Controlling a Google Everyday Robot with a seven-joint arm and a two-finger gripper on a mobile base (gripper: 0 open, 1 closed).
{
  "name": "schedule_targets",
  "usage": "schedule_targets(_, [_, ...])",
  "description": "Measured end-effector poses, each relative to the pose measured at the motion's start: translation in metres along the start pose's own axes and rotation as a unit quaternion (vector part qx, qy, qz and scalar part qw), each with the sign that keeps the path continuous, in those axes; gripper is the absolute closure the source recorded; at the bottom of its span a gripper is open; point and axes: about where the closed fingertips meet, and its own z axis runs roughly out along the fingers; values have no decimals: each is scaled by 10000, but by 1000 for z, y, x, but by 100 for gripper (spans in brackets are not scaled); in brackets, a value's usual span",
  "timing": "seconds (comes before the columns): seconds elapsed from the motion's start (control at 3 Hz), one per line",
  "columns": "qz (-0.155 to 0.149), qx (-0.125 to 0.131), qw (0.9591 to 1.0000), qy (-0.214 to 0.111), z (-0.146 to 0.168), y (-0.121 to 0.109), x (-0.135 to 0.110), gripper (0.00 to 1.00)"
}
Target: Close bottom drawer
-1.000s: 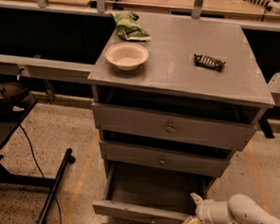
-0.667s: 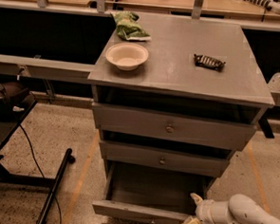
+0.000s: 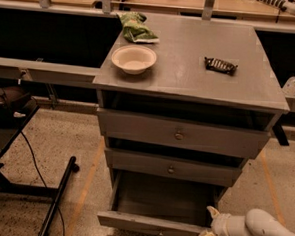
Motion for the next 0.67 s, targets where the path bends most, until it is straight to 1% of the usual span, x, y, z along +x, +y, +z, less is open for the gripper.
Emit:
schedule_targets(0.33, [-15, 134, 9997, 195, -1, -5, 14, 17])
schedule_targets(0.67, [-71, 126, 9989, 456, 12, -9, 31, 40])
